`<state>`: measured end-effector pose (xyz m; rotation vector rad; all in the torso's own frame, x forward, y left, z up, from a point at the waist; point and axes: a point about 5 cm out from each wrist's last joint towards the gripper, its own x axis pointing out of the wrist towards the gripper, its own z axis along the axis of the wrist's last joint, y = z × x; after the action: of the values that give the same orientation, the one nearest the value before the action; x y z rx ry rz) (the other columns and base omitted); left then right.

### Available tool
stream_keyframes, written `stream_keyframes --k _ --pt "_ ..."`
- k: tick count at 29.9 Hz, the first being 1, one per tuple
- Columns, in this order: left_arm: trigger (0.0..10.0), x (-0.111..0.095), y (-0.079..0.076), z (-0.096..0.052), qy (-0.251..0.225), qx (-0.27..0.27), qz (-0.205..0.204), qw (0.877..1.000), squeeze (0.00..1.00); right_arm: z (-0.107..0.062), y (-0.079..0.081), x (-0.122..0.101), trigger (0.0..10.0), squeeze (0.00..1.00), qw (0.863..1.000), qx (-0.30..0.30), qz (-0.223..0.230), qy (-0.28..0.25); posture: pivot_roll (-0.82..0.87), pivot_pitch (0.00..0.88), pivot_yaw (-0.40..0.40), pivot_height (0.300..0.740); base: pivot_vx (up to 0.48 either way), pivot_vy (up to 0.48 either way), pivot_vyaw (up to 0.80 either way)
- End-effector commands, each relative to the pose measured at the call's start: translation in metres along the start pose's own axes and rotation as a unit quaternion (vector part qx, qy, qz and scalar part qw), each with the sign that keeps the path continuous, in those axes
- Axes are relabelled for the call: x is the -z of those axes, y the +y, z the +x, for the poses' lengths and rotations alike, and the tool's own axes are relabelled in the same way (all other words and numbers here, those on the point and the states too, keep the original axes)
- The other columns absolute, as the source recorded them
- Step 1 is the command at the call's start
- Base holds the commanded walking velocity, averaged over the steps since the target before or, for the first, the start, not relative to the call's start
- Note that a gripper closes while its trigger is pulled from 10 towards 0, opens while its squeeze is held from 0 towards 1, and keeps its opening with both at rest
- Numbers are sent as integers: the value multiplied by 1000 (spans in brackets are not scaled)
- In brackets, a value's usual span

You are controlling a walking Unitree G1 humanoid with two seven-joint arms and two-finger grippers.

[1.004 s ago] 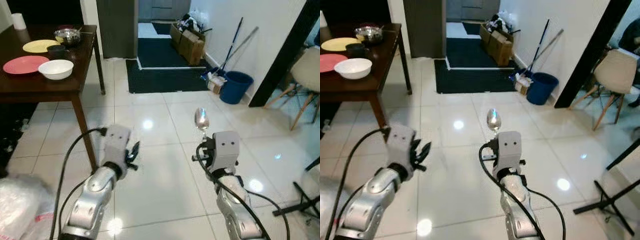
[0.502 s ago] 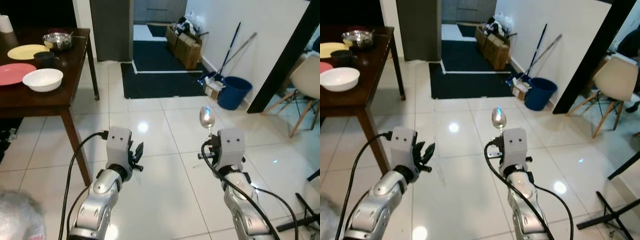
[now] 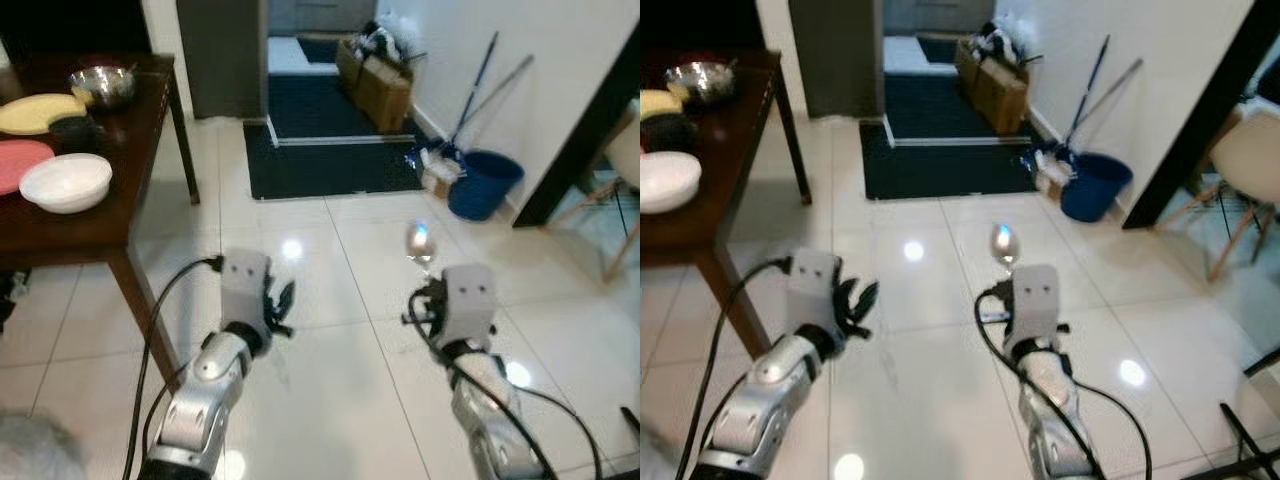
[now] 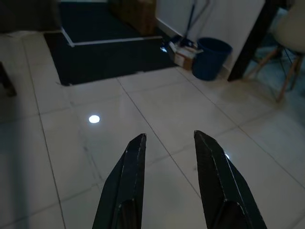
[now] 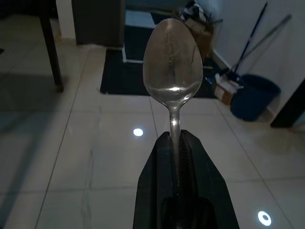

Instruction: Setting the table

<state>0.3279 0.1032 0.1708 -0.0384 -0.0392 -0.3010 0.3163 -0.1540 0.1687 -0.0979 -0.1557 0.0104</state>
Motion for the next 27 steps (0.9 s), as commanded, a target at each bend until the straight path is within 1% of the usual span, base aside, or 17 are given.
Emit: stream_keyframes --k 1,6,8,23,24,27 --pt "10000 7 4 -3 12 -6 1 1000 0 -2 4 2 10000 0 1000 -4 5 5 -15 128 7 740 480 0 0" --pt "10000 7 4 -3 12 -5 2 1000 0 -2 4 2 10000 0 1000 -3 9 6 -14 128 8 740 480 0 0" --pt "10000 7 4 -3 12 -4 2 1000 0 -2 4 3 10000 0 1000 -2 10 7 -14 129 10 740 480 0 -425" --pt "10000 7 4 -2 13 1 5 1000 0 -3 4 4 10000 0 1000 1 13 9 -13 127 17 740 480 0 -788" --pt "10000 7 4 -2 13 1 6 1000 0 -3 4 3 10000 0 1000 1 11 9 -13 127 17 740 480 0 -581" --pt "10000 7 4 -1 14 2 6 1000 0 -2 4 3 10000 0 1000 0 9 8 -13 121 19 740 480 0 0"
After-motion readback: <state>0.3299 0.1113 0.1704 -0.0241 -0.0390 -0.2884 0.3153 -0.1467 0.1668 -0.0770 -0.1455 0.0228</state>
